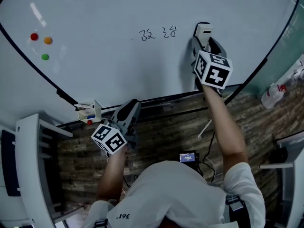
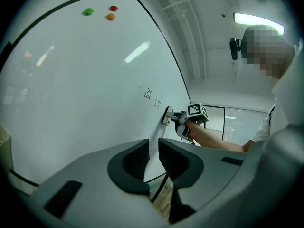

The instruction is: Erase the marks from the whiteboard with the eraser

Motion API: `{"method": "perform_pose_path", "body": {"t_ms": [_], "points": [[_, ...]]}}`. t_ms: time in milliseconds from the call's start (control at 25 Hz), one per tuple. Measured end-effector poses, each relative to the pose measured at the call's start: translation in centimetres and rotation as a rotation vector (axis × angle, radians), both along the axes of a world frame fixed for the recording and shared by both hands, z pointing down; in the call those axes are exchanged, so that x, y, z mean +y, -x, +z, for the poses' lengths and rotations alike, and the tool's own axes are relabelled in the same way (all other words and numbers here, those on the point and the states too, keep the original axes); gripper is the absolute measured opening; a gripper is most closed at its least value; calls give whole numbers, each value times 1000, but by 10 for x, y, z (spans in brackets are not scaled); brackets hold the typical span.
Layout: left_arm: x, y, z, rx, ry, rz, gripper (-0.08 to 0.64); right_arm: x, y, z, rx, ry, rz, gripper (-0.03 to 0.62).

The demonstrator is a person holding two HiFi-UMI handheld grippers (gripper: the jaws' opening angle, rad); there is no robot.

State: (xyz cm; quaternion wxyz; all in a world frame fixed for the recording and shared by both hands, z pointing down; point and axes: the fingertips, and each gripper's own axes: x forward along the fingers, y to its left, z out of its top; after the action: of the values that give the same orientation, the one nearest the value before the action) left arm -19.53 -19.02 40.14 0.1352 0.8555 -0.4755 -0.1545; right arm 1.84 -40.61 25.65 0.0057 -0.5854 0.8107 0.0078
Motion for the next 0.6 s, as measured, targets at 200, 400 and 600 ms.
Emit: {"method": "perform_pose_path", "body": {"t_ms": [200,400,600], "points": [[1,6,2,8,7,4,52,9,21,-3,-2,-15,-17,249],[1,12,3,18,16,1,52,26,69,-6,62,-51,-74,249],[2,22,6,21,5,2,52,39,111,-5,83,-62,-119,249]]}}
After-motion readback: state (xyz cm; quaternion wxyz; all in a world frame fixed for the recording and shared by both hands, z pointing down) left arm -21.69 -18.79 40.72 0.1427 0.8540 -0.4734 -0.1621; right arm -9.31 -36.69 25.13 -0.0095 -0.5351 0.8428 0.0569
